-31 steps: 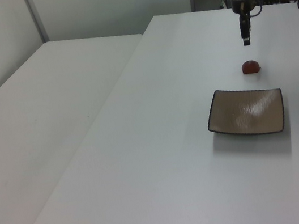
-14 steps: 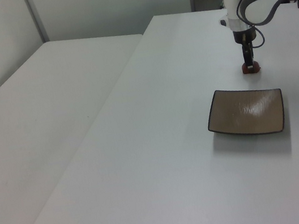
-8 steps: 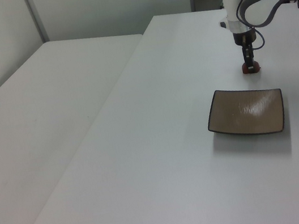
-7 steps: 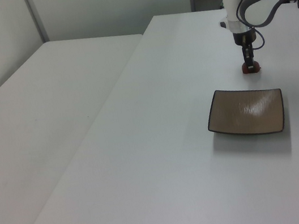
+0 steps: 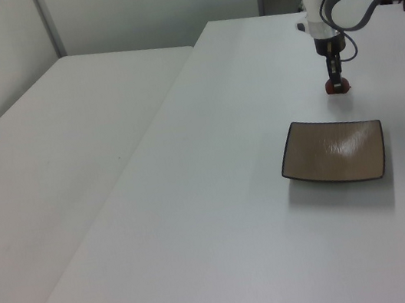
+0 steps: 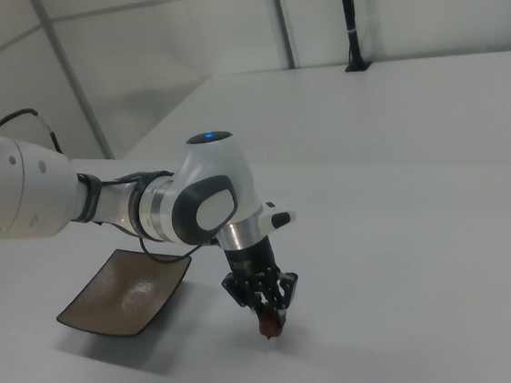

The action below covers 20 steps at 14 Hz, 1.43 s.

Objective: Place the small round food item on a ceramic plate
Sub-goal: 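Carry the held food item over the dark square plate and lower it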

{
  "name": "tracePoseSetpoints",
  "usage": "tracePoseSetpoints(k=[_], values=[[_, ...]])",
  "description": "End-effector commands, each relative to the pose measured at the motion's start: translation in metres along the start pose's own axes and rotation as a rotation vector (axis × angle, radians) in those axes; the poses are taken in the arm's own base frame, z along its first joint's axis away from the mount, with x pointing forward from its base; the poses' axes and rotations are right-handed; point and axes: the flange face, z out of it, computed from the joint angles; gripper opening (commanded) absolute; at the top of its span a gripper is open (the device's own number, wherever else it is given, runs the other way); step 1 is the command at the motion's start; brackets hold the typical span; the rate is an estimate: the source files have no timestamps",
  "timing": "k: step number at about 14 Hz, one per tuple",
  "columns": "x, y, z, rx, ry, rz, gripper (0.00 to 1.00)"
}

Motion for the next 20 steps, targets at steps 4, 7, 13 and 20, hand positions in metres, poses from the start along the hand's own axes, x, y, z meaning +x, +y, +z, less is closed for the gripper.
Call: tracePoseSetpoints(k=[4, 7, 13, 20], values=[[-0.003, -0.026, -0.052, 0.070, -0.024, -0.004, 0.32], [0.009, -0.068, -0.081, 0.144, 0.001, 0.008, 0.32], [0.022, -0.202, -0.092, 0.133, -0.011, 0.002, 0.33], [0.020, -0.282, -0.072, 0.132, -0.031, -0.035, 0.34]])
